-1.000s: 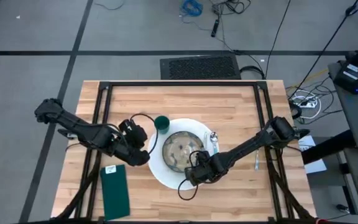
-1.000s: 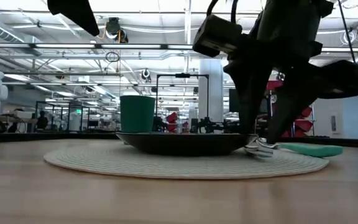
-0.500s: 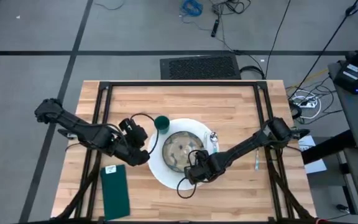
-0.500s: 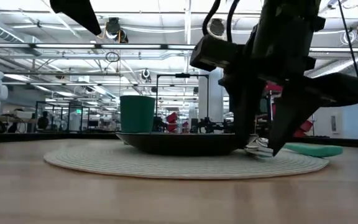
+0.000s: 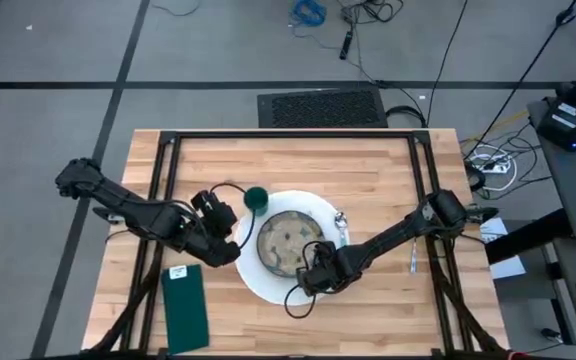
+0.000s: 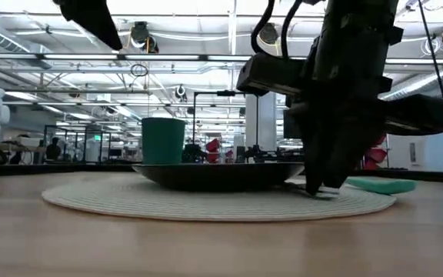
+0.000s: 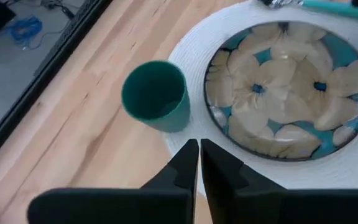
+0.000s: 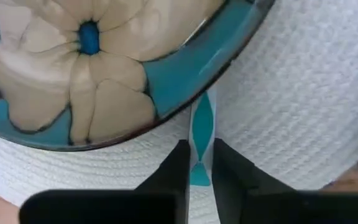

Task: Set table place
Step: Put the blue knife on the right of the white table mat

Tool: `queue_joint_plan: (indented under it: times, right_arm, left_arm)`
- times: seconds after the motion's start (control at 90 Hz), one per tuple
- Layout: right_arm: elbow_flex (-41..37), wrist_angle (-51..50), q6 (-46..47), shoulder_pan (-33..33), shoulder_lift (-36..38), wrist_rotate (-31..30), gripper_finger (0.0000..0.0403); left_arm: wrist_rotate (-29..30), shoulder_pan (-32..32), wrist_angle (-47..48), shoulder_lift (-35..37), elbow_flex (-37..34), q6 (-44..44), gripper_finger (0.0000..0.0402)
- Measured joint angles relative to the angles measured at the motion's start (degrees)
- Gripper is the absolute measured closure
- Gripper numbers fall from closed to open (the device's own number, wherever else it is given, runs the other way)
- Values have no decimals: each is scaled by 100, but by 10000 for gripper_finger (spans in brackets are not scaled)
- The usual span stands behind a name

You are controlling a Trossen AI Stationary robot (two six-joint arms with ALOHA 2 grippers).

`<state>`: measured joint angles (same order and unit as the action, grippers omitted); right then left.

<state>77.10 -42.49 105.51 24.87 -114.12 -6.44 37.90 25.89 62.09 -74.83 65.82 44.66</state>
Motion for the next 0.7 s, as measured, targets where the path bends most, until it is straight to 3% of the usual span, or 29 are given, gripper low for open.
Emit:
queue_joint_plan:
  times: [0.133, 0.422, 0.7]
  right_arm:
    - [0, -484, 328, 173, 209, 40, 381]
    - [0, -1422, 672, 362, 1225, -535, 381]
    - [0, -1252, -378, 458, 2789, -1632, 381]
  left_arm:
    - [-14, 42, -27, 0, -26, -4, 396]
    - [101, 40, -57, 0, -26, -11, 396]
    - [158, 40, -922, 0, -26, -396, 396]
